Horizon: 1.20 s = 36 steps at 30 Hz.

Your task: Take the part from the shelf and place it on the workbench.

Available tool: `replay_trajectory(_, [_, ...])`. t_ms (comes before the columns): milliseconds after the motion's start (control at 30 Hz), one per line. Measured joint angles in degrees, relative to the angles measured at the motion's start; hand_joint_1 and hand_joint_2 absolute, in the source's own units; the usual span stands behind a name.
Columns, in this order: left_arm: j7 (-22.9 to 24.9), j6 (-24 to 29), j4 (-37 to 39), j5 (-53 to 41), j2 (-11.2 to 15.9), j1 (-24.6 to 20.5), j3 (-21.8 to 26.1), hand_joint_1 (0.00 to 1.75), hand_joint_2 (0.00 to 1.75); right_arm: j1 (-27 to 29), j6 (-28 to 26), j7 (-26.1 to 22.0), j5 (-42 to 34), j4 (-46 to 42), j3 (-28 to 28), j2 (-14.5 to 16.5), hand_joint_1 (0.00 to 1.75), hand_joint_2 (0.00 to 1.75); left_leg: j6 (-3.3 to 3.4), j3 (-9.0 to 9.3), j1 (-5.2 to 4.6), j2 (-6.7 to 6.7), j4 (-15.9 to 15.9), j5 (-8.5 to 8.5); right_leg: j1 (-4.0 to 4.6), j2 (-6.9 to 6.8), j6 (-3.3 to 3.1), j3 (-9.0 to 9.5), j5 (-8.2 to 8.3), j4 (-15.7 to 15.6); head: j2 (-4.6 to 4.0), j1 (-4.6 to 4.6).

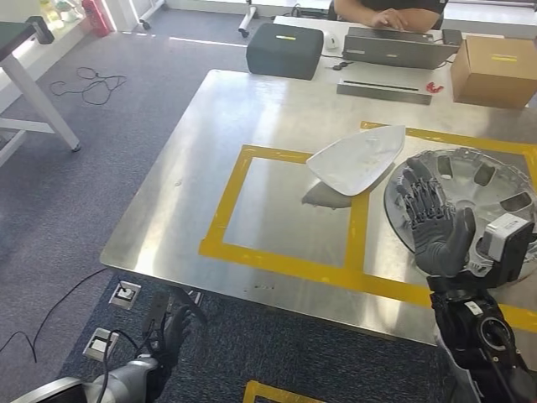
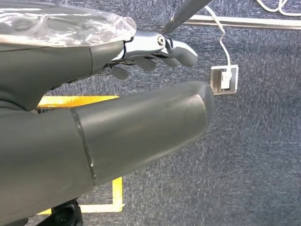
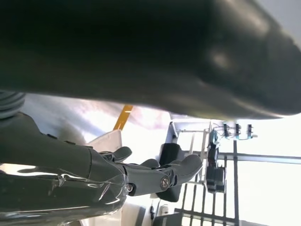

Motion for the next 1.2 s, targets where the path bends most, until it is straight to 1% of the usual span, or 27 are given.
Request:
replay_trajectory(167, [0.07, 0.0, 0.0, -0.27, 0.07, 0.03, 0.19, 0.0, 0.0, 3.41, 1.34, -0.56, 1.36, -4.23, -0.17, -1.57, 0.0, 0.0, 0.0, -0.01, 0.0, 0.01, -0.01, 0.0, 0.0, 0.0, 0.0, 0.0, 0.0, 0.0, 0.0, 0.01])
replay_trajectory(267, [0.07, 0.0, 0.0, -0.33, 0.08, 0.03, 0.49, 0.0, 0.0, 4.45, 1.54, -0.68, 1.4, -6.21, -0.2, -2.28, 0.0, 0.0, 0.0, -0.01, 0.0, 0.02, -0.02, 0.0, -0.01, 0.01, 0.0, 0.0, 0.0, 0.0, 0.0, 0.0])
replay_trajectory(633, [0.45, 0.0, 0.0, -0.65, 0.07, 0.01, 0.5, 0.0, 0.0, 6.11, 1.53, -0.98, 1.51, -9.09, -0.66, -3.04, 0.0, 0.0, 0.01, -0.01, -0.01, 0.01, 0.02, -0.01, -0.04, 0.0, 0.0, 0.0, 0.0, -0.01, 0.0, 0.0])
replay_trajectory(767, [0.66, 0.03, 0.0, -0.76, 0.07, 0.0, 0.5, 0.0, 0.0, 7.27, 1.23, -0.96, 1.47, -9.92, -1.34, -3.18, 0.0, 0.0, 0.13, -0.05, -0.18, 0.01, 0.15, -0.09, -0.1, 0.0, 0.06, 0.01, -0.01, -0.03, 0.0, -0.01])
replay_trajectory(867, [0.79, 0.1, 0.0, -0.96, 0.07, 0.0, 0.5, 0.0, 0.0, 8.05, 0.98, -0.61, 1.34, -10.34, -1.95, -3.25, 0.0, 0.0, 0.24, -0.12, -0.25, 0.01, 0.31, -0.16, -0.11, 0.0, 0.18, 0.01, 0.0, -0.02, 0.0, -0.01])
replay_trajectory(967, [0.89, 0.23, 0.0, -1.12, 0.07, -0.03, 0.5, 0.0, 0.0, 8.76, 0.4, 0.3, 0.24, -10.51, -2.82, -3.28, 0.0, 0.0, 0.45, -0.21, -0.35, 0.01, 0.51, -0.22, -0.2, 0.0, 0.45, 0.02, 0.06, -0.03, 0.0, 0.0])
replay_trajectory(1033, [0.9, 0.34, -0.01, -1.26, 0.05, -0.04, 0.5, 0.0, 0.0, 9.21, -0.23, 0.74, -0.14, -10.76, -3.41, -3.28, 0.0, 0.0, 0.78, -0.21, -0.44, 0.02, 0.5, -0.03, -0.33, 0.01, 0.76, 0.08, 0.27, -0.09, 0.0, -0.02])
replay_trajectory(1067, [0.92, 0.38, -0.02, -1.36, -0.01, -0.08, 0.5, 0.0, 0.0, 9.45, -0.53, 0.84, -0.01, -11.0, -3.73, -3.3, 0.0, 0.0, 0.99, -0.08, -0.26, 0.11, 0.2, 0.26, -0.36, -0.01, 0.95, -0.01, 0.2, -0.05, 0.0, -0.04])
replay_trajectory(1100, [0.97, 0.39, -0.03, -1.46, -0.08, -0.12, 0.5, 0.0, 0.0, 9.68, -0.71, 0.85, 0.19, -11.24, -4.09, -3.36, 0.0, 0.0, 1.22, 0.09, -0.06, 0.21, -0.16, 0.59, -0.34, -0.04, 1.2, -0.26, -0.31, 0.42, 0.0, -0.01])
replay_trajectory(1133, [1.06, 0.39, -0.04, -1.56, -0.15, -0.18, 0.51, 0.0, 0.0, 9.9, -0.77, 0.79, 0.44, -11.46, -4.43, -3.45, 0.0, 0.0, 1.41, 0.25, 0.18, 0.33, -0.53, 0.87, -0.33, -0.08, 1.44, -0.89, -1.58, 1.97, 0.0, 0.11])
replay_trajectory(1167, [1.19, 0.39, -0.04, -1.64, -0.23, -0.22, 0.51, 0.0, 0.0, 10.18, -0.67, 0.68, 0.68, -11.64, -4.72, -3.53, 0.0, 0.0, 1.51, 0.38, 0.39, 0.44, -0.8, 1.06, -0.39, -0.14, 1.68, -2.01, -3.49, 4.83, 0.0, 0.26])
replay_trajectory(1200, [1.33, 0.39, -0.04, -1.68, -0.28, -0.24, 0.51, 0.0, 0.0, 10.49, -0.47, 0.52, 0.91, -11.77, -4.94, -3.64, 0.0, 0.0, 1.56, 0.41, 0.41, 0.48, -0.85, 1.11, -0.53, -0.17, 1.93, -3.48, -5.73, 8.88, 0.0, 0.42])
